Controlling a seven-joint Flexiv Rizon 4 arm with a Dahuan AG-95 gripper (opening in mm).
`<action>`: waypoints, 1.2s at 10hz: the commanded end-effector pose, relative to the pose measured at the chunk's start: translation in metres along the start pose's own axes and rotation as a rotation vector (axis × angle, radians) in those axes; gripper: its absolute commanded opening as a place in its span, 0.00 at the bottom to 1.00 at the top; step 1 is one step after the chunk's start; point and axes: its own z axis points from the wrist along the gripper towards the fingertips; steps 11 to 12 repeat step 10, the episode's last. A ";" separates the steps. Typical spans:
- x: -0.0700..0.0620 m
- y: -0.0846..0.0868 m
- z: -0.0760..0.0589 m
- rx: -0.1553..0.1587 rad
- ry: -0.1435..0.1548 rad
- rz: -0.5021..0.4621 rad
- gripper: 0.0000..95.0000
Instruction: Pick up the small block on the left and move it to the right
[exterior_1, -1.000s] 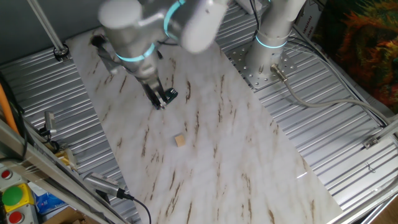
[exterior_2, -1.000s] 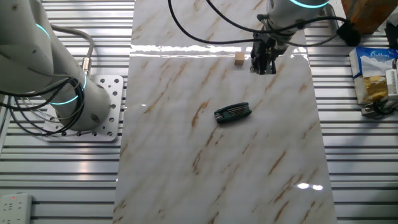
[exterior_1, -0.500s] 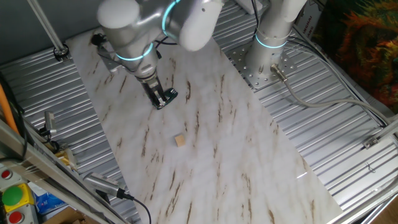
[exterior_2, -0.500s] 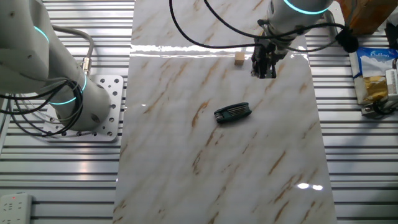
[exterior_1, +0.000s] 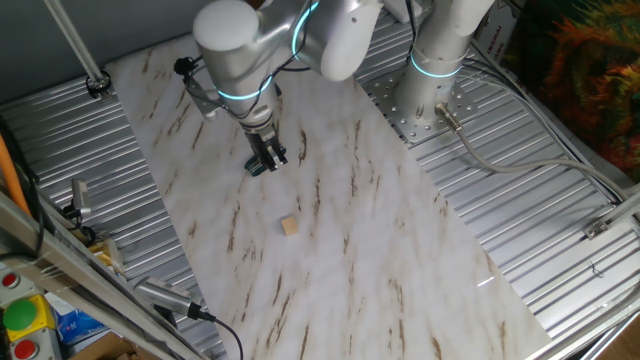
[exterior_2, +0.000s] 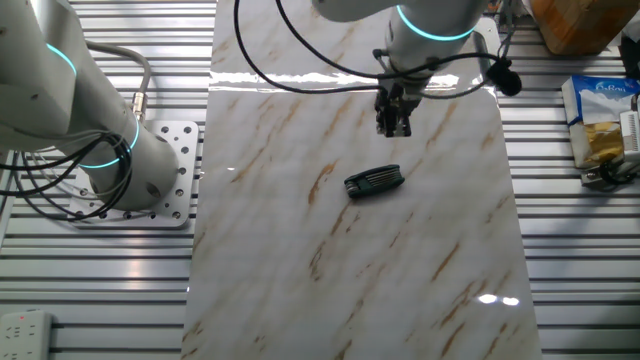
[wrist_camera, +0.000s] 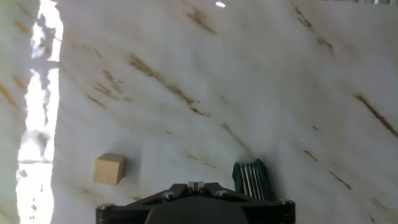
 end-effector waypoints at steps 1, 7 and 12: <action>0.002 -0.001 -0.001 -0.005 -0.007 0.000 0.00; 0.002 -0.001 -0.001 -0.007 -0.013 -0.011 0.00; 0.002 -0.001 -0.001 -0.008 -0.013 -0.016 0.00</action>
